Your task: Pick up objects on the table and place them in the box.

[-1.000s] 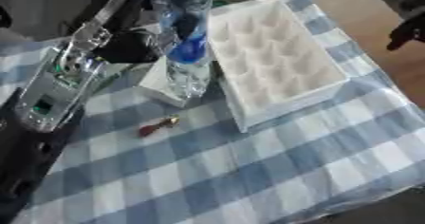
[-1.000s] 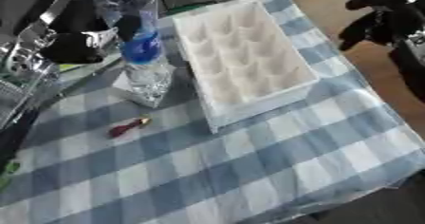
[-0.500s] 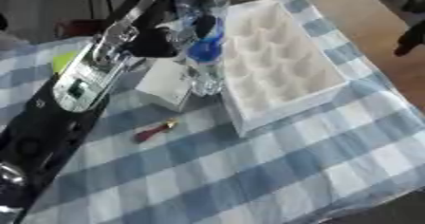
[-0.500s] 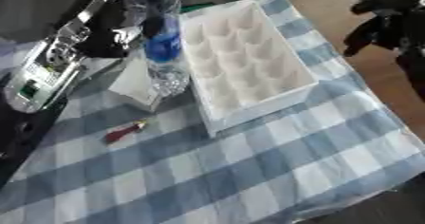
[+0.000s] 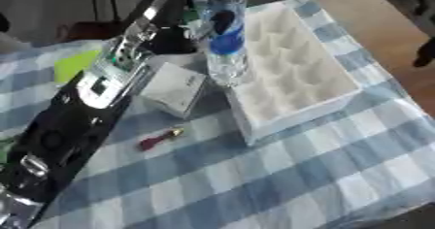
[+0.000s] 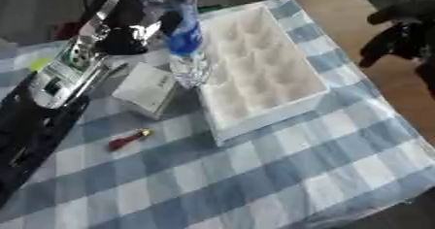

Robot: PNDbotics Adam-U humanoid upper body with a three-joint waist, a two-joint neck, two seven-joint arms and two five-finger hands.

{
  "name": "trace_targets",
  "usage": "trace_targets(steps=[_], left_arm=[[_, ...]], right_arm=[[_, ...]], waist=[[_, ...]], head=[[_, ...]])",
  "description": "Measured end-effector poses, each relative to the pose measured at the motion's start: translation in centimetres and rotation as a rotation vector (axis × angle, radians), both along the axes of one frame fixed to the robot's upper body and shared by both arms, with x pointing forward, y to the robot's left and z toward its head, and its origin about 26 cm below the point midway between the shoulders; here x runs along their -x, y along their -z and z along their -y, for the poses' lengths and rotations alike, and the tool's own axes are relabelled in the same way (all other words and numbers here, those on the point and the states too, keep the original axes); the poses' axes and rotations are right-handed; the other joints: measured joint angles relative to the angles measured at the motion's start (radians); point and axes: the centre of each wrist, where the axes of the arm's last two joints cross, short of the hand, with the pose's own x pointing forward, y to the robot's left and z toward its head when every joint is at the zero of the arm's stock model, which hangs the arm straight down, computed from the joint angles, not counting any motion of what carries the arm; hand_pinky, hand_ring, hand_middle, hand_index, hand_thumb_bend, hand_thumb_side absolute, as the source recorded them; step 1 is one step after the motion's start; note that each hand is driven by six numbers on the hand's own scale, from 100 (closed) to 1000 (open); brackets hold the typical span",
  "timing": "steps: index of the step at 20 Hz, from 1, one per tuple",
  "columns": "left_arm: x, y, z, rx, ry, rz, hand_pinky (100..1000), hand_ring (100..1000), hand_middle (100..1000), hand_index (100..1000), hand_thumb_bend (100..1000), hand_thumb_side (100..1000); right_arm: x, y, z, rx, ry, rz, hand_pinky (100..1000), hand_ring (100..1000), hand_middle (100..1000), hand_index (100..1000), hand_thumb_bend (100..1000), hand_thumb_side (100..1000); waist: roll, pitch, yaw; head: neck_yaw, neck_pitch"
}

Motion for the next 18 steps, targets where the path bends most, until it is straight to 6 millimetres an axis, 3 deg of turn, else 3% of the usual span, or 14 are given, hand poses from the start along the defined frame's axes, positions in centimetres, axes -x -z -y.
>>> trace_targets(steps=[18], left_arm=[[-1.5, 2.0, 0.9, -0.115, -0.024, 0.052, 492, 633, 656, 828, 363, 455]], right_arm=[[-0.2, -0.8, -1.3, 0.021, -0.064, 0.015, 565, 624, 743, 813, 100, 667]], waist=[[0.023, 0.019, -0.068]], head=[[0.033, -0.027]])
